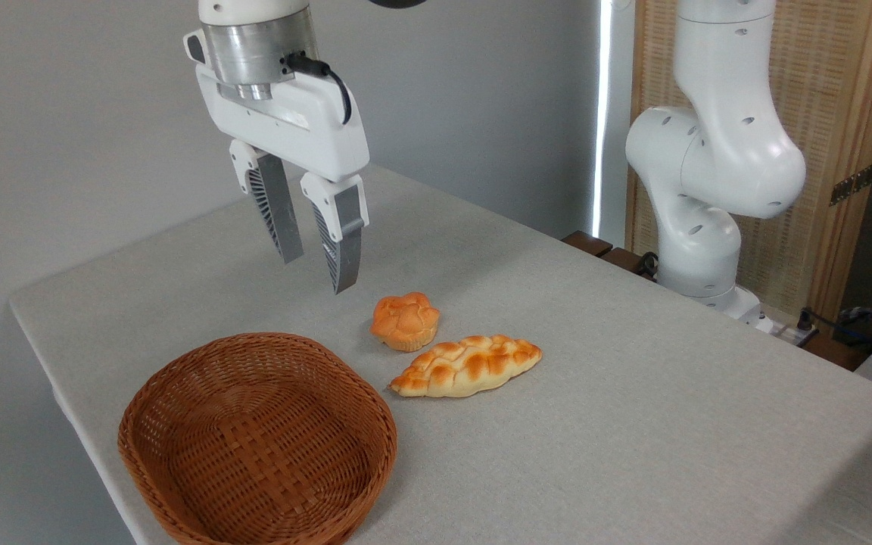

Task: Put bread into the basket
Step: 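Lower the open gripper down onto the round orange bun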

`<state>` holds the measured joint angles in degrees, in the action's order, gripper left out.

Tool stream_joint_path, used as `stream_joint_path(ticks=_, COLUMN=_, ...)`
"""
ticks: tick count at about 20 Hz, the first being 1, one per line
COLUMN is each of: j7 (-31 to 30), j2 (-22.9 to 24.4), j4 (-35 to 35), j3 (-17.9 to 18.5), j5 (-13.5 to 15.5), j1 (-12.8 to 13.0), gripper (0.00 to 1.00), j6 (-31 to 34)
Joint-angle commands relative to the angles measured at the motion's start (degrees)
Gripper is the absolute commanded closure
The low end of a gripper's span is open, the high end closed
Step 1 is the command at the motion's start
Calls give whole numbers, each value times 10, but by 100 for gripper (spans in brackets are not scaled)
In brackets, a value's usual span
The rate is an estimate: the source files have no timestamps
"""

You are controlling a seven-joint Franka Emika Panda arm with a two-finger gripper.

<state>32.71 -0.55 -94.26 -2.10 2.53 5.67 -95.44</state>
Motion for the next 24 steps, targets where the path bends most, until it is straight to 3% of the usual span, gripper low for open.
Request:
stream_joint_path(ticks=1, j7=31, j2=15, j4=-33, j3=-4, j5=11, j1=2, gripper=0, j6=-9)
stream_joint_path(ticks=5, j7=41, j2=34, j4=-72, j3=-5, j5=11, j1=3, gripper=0, j6=-34)
stream_joint_path(ticks=13, j7=194, j2=106, j4=-192, j3=-19, j5=11, j1=25, gripper=0, j6=-56)
stream_joint_path(ticks=18, j7=198, j2=146, j4=-288, j3=-21, j5=11, j1=57, gripper=0, j6=-144)
stream_joint_path(ticks=24, j7=213, j2=144, j4=-337, j3=-38, j5=10, j1=73, gripper=0, j6=-163)
